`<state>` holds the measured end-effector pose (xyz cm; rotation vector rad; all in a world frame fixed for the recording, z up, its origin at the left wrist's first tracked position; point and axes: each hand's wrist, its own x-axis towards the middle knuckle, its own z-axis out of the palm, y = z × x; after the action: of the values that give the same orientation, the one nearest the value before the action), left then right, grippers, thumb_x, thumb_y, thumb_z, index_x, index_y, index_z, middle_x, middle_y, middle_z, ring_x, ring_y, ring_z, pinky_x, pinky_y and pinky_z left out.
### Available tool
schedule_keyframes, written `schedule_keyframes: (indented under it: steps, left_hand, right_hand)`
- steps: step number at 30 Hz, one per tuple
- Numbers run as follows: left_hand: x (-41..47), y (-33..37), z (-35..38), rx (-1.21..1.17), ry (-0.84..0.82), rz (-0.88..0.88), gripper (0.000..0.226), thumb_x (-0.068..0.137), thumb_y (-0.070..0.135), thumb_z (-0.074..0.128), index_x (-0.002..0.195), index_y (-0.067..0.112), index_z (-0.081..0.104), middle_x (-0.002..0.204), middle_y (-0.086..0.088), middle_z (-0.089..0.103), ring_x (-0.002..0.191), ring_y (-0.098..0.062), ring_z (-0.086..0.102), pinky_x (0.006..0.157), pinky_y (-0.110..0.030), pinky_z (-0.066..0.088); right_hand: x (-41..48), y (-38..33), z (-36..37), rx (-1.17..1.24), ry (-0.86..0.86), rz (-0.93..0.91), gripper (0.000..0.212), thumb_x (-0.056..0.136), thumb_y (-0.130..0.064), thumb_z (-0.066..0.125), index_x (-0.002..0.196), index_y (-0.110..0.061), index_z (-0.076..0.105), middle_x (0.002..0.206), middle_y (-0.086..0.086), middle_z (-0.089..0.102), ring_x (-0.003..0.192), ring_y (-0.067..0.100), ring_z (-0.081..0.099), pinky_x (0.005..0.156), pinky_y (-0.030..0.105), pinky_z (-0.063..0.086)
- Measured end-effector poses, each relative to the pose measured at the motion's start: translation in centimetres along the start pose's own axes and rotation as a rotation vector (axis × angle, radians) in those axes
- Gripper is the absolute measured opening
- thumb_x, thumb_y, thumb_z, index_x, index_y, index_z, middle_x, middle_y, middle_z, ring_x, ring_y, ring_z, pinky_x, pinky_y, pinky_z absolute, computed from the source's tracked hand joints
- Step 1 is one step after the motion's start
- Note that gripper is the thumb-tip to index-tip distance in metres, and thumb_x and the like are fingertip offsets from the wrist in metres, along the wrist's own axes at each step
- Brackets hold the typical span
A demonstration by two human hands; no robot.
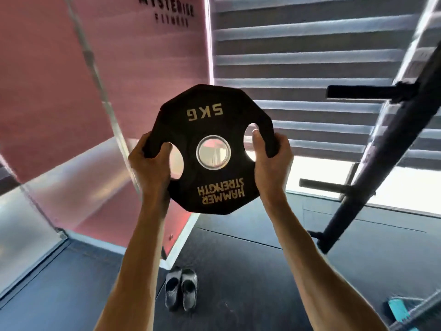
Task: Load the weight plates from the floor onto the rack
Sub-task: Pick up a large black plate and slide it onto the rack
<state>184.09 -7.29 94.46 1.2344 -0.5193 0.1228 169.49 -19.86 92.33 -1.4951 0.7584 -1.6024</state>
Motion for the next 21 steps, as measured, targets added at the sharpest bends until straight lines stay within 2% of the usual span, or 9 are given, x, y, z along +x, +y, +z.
schedule_keyframes:
  steps: [3, 6, 8, 10, 12, 15, 18, 21]
  left_hand:
    - [3.9, -2.5, 5.4, -0.040, -0.077, -0.025, 0.024, 0.077, 0.003, 0.063, 0.092, 0.020, 0.071, 0.076, 0.000, 0.066, 0.067, -0.015, 0.056, 0.064, -0.027, 0.048]
    - [7.0, -4.8, 10.5, -0.066, -0.183, -0.045, 0.022, 0.075, 0.007, 0.062, 0.091, 0.019, 0.072, 0.071, -0.004, 0.063, 0.063, -0.016, 0.054, 0.062, -0.029, 0.045]
    - [8.2, -6.0, 13.7, -0.087, -0.244, -0.058, 0.022, 0.077, 0.005, 0.063, 0.094, 0.016, 0.072, 0.069, -0.009, 0.063, 0.062, -0.017, 0.055, 0.063, -0.029, 0.046]
    - [8.9, -7.1, 16.6, -0.092, -0.307, -0.060, 0.021, 0.079, 0.002, 0.063, 0.093, 0.015, 0.071, 0.070, -0.004, 0.065, 0.063, -0.017, 0.056, 0.063, -0.028, 0.047]
    - [9.4, -8.1, 19.5, -0.093, -0.369, -0.055, 0.022, 0.081, 0.002, 0.064, 0.099, 0.010, 0.072, 0.078, -0.002, 0.071, 0.067, -0.015, 0.060, 0.066, -0.027, 0.049]
    - [10.0, -9.8, 23.8, -0.132, -0.460, -0.087, 0.029, 0.081, 0.002, 0.065, 0.108, 0.008, 0.072, 0.091, -0.009, 0.074, 0.074, -0.018, 0.062, 0.072, -0.031, 0.053]
    - [10.7, -11.5, 28.2, -0.193, -0.549, -0.107, 0.025, 0.081, 0.002, 0.065, 0.104, 0.009, 0.072, 0.086, -0.004, 0.073, 0.072, -0.020, 0.063, 0.069, -0.032, 0.053]
    - [11.5, -13.3, 33.0, -0.255, -0.653, -0.122, 0.019, 0.083, 0.000, 0.064, 0.097, 0.009, 0.070, 0.076, -0.002, 0.068, 0.067, -0.020, 0.060, 0.064, -0.030, 0.047]
  right_hand:
    - [5.0, 1.8, 1.1, -0.046, 0.075, -0.018, 0.033, 0.092, -0.038, 0.066, 0.110, -0.010, 0.063, 0.091, -0.005, 0.067, 0.083, 0.006, 0.063, 0.072, 0.014, 0.052]
    - [9.0, 3.4, 1.3, -0.090, 0.161, -0.044, 0.030, 0.092, -0.034, 0.067, 0.108, -0.009, 0.063, 0.082, -0.010, 0.062, 0.076, 0.002, 0.060, 0.068, 0.010, 0.048]
    - [11.1, 4.3, 1.0, -0.133, 0.227, -0.065, 0.029, 0.092, -0.033, 0.068, 0.108, -0.009, 0.063, 0.082, -0.011, 0.062, 0.075, 0.000, 0.060, 0.068, 0.009, 0.048]
    - [12.8, 5.1, 0.5, -0.168, 0.284, -0.064, 0.028, 0.092, -0.032, 0.068, 0.110, -0.011, 0.062, 0.087, -0.011, 0.065, 0.080, -0.004, 0.062, 0.071, 0.007, 0.048]
    - [14.3, 5.9, -0.1, -0.185, 0.342, -0.075, 0.028, 0.092, -0.031, 0.068, 0.110, -0.011, 0.062, 0.091, -0.007, 0.067, 0.084, -0.004, 0.062, 0.073, 0.006, 0.049]
    - [16.5, 7.1, -0.9, -0.234, 0.422, -0.083, 0.030, 0.092, -0.033, 0.068, 0.109, -0.009, 0.062, 0.089, -0.003, 0.068, 0.082, 0.000, 0.063, 0.074, 0.010, 0.051]
    - [19.0, 8.2, -1.5, -0.298, 0.510, -0.099, 0.032, 0.092, -0.034, 0.067, 0.110, -0.009, 0.062, 0.087, -0.006, 0.067, 0.082, 0.003, 0.064, 0.076, 0.011, 0.052]
    - [21.3, 9.6, -1.8, -0.343, 0.599, -0.099, 0.032, 0.092, -0.034, 0.067, 0.111, -0.010, 0.061, 0.088, -0.012, 0.065, 0.084, -0.003, 0.063, 0.077, 0.007, 0.050]
